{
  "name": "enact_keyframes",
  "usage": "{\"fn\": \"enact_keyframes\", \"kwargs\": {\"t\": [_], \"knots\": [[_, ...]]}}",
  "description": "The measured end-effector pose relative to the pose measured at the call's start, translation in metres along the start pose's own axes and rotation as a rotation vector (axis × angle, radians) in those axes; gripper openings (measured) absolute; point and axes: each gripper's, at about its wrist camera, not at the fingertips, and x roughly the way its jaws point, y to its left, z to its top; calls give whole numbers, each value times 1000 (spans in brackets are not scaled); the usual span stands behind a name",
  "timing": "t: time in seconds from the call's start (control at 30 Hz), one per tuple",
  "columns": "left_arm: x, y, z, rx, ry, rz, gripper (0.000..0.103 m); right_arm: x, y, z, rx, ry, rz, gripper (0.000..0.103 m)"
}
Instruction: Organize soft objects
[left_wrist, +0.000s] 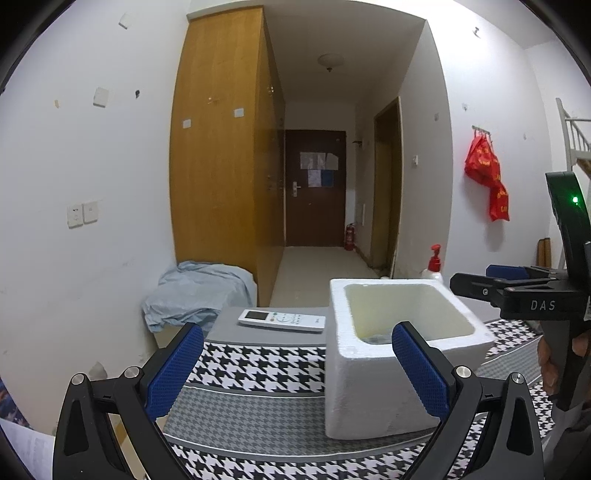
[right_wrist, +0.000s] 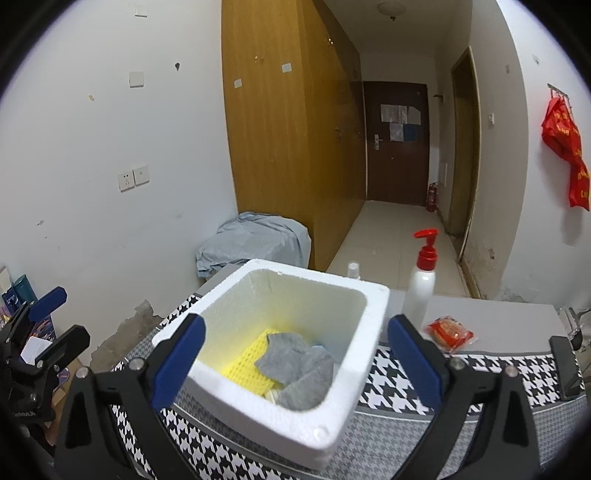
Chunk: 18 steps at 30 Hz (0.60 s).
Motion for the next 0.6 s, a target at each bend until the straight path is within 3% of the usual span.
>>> {"fn": "enact_keyframes", "kwargs": {"t": [0.17, 0.6], "knots": [[-14, -8, 0, -24, -7, -34, 102, -25, 4, -8, -28, -23, -23, 103], [-54, -50, 3, 7, -29, -24, 102, -101, 1, -31, -49, -104, -76, 103]]}}
